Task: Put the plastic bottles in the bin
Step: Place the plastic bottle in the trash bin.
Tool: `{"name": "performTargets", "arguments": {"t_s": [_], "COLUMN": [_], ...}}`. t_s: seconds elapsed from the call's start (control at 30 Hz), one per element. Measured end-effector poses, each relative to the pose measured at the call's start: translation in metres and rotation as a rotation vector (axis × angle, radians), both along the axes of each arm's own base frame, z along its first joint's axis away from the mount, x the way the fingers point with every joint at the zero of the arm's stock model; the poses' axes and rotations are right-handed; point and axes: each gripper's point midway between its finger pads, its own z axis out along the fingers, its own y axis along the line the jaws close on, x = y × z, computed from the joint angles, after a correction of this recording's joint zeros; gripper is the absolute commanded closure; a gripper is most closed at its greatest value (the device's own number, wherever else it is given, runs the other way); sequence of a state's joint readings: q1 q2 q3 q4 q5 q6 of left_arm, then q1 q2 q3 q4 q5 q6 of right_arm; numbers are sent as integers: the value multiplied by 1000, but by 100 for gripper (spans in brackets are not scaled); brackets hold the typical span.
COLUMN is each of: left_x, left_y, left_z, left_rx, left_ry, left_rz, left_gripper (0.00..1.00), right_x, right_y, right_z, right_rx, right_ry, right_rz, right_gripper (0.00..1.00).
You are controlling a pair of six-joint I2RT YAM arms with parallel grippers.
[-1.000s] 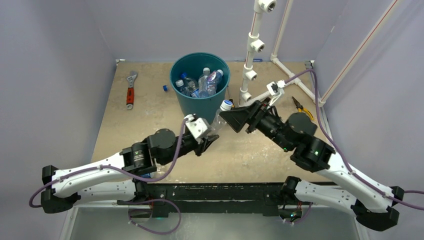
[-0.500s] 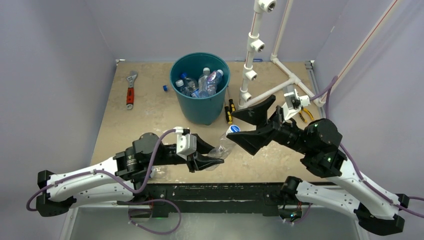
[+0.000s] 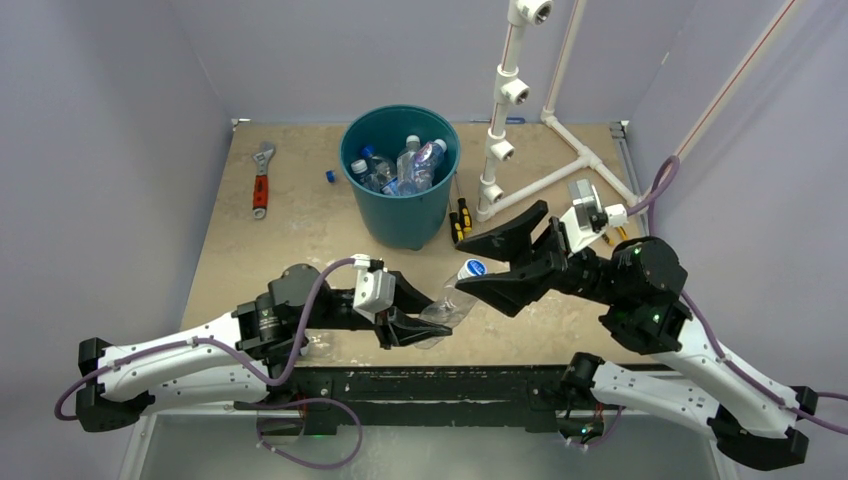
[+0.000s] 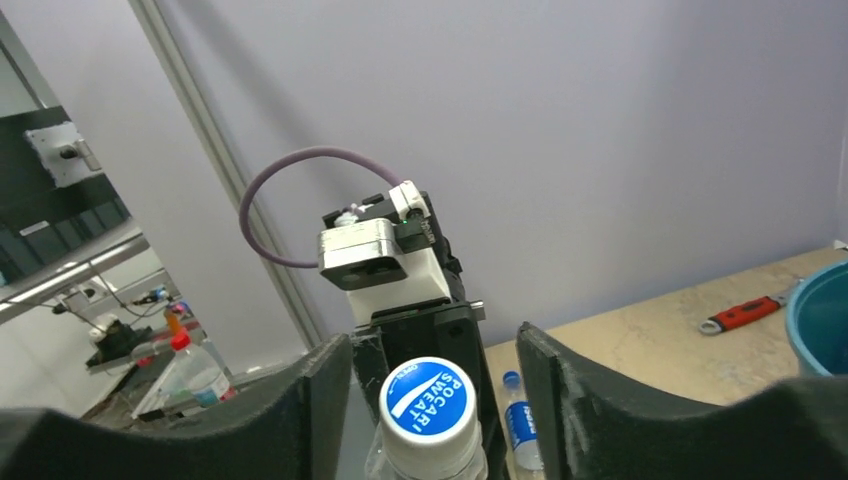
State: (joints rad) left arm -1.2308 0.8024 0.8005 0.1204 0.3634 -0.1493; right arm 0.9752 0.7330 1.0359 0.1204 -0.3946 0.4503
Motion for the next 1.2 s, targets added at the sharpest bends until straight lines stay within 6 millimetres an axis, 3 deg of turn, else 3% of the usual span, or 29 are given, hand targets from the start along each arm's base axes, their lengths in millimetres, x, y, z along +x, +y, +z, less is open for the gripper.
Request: {"name": "performTargets", "arguments": {"t_s": [0.3, 0.4, 0.53, 0.73, 0.87, 0.9, 1.0, 1.03, 1.2], "left_x": [0, 2, 24, 85, 113, 119, 129, 130, 131], "left_y": [0, 0, 0, -2, 1, 3, 10, 11, 18], "left_z": [4, 3, 1, -3, -21, -28, -46, -48, -43], "left_rx": [-16, -14, 0, 119, 215, 246, 327, 339, 318], "left_ry": [4, 8, 6, 3, -9, -17, -53, -61, -88], "left_rz": [-1, 10, 140, 464, 643, 688, 784, 798, 808], "left_gripper": [100, 100, 100, 100, 100, 100, 100, 100, 100], "right_x": [-3, -2, 16, 87, 123, 128, 140, 141, 120], "right_y": [1, 1, 2, 1, -4, -5, -4, -5, -3], "right_z": [-2, -2, -3, -10, -34, -40, -60, -63, -60], "right_rx": [-7, -8, -16, -28, -55, -64, -109, -114, -104], "right_ry": [-12, -8, 40, 267, 402, 425, 473, 479, 483], "right_rz": [16, 12, -72, -384, -559, -586, -649, -654, -570], "right_gripper": [100, 100, 100, 100, 100, 89, 44, 35, 22]}}
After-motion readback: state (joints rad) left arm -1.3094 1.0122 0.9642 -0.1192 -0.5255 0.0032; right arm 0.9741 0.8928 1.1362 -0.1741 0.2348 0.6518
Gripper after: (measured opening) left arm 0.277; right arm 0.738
